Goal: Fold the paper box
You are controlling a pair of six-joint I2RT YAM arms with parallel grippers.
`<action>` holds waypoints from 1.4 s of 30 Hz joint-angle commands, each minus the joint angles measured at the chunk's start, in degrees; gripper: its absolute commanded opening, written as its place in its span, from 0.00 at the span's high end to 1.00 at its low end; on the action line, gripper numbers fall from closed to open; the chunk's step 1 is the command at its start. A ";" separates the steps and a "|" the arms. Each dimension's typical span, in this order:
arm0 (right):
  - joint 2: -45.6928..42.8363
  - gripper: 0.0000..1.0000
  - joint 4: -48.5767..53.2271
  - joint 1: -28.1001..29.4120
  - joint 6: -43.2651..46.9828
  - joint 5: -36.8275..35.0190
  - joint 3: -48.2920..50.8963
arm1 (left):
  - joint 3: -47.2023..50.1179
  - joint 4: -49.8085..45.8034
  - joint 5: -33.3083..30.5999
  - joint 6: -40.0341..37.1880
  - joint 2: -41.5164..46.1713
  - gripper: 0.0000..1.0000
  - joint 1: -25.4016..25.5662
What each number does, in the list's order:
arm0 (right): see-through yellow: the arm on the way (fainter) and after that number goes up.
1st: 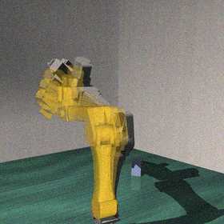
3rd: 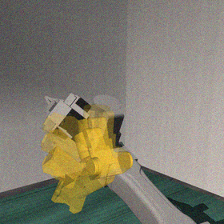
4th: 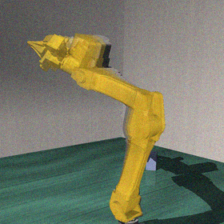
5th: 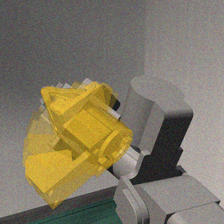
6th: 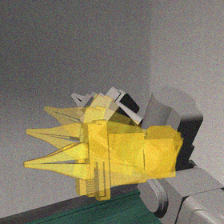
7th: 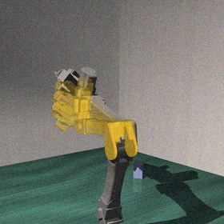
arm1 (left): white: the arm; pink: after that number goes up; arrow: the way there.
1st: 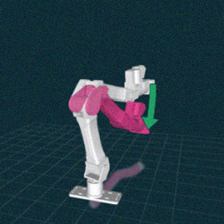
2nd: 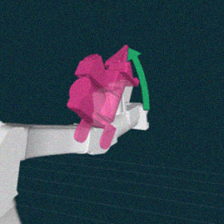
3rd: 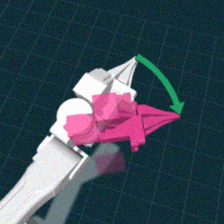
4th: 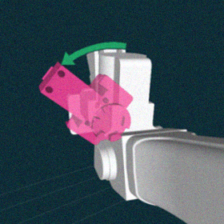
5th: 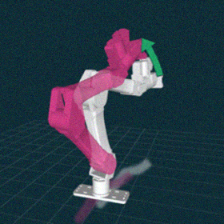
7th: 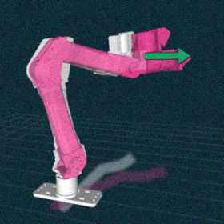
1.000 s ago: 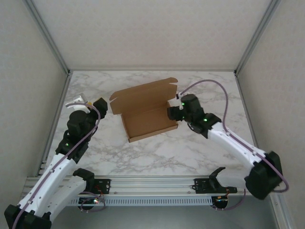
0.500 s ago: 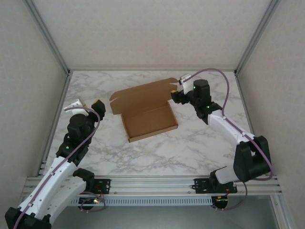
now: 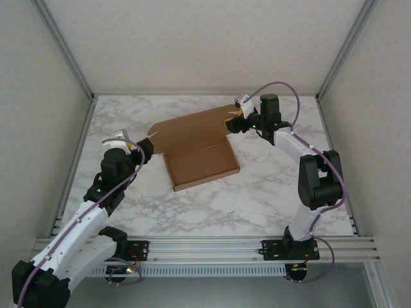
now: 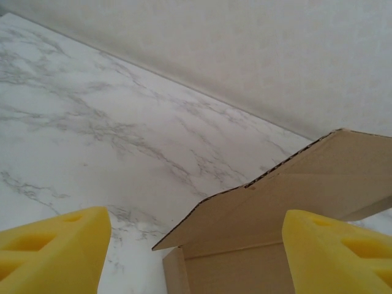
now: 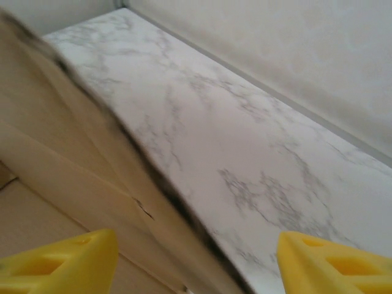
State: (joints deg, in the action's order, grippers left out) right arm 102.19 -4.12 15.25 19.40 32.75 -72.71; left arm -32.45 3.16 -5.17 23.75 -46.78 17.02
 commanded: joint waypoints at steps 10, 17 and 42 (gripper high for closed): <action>-0.58 0.76 -2.21 1.02 -4.35 -2.89 1.21 | -2.78 8.10 13.95 -1.24 -10.48 0.32 -2.75; -5.21 0.86 -4.81 2.70 -7.10 -7.97 6.67 | -5.96 10.60 20.57 -1.97 -17.49 0.38 -2.86; -6.90 0.83 -0.64 3.02 -1.29 -0.44 6.84 | -11.90 27.35 24.64 -30.82 -36.36 0.01 -15.17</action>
State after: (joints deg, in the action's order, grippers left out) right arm 95.33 -5.30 17.89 17.04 30.09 -63.86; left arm -40.29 28.91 14.26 -1.04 -80.25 5.34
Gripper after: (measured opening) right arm 0.171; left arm 0.912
